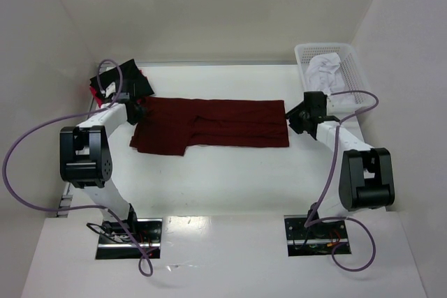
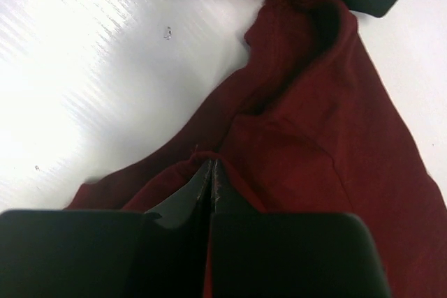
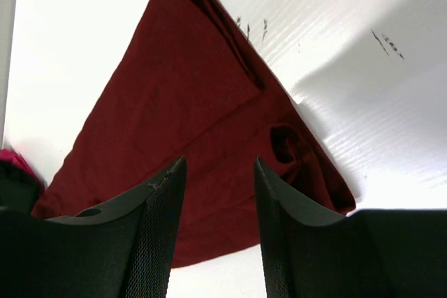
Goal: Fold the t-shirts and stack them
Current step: Fold the other side of the tshirt into a rectangle
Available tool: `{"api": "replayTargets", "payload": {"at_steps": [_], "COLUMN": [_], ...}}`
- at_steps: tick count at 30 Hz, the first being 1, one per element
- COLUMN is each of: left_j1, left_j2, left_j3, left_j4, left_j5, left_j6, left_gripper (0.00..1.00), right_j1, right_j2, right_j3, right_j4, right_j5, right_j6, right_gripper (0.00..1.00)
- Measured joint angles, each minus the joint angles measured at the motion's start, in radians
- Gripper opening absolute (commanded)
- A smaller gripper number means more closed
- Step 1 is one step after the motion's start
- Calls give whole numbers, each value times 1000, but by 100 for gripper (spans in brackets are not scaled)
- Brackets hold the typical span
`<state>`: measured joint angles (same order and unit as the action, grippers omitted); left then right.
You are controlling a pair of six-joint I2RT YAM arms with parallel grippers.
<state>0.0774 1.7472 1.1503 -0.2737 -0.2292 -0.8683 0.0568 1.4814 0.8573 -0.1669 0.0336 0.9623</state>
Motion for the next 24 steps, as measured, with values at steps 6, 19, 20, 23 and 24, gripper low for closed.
{"api": "replayTargets", "payload": {"at_steps": [6, 19, 20, 23, 24], "left_j1": [31, 37, 37, 37, 37], "left_j2": [14, -231, -255, -289, -289], "left_j3": [0, -35, -58, -132, -152], "left_j4": [11, 2, 5, 1, -4], "left_j5": [55, 181, 193, 226, 234], "left_j6": [6, 109, 110, 110, 110], "left_gripper": [67, 98, 97, 93, 92], "right_j1": [8, 327, 359, 440, 461], "right_j2": [-54, 5, 35, 132, 163], "right_j3": [-10, 152, 170, 217, 230], "right_j4": [-5, 50, 60, 78, 79], "right_j5": [-15, -93, -101, -120, -125], "right_j6": [-16, -74, -75, -75, -75], "right_gripper": [53, 58, 58, 58, 58]}}
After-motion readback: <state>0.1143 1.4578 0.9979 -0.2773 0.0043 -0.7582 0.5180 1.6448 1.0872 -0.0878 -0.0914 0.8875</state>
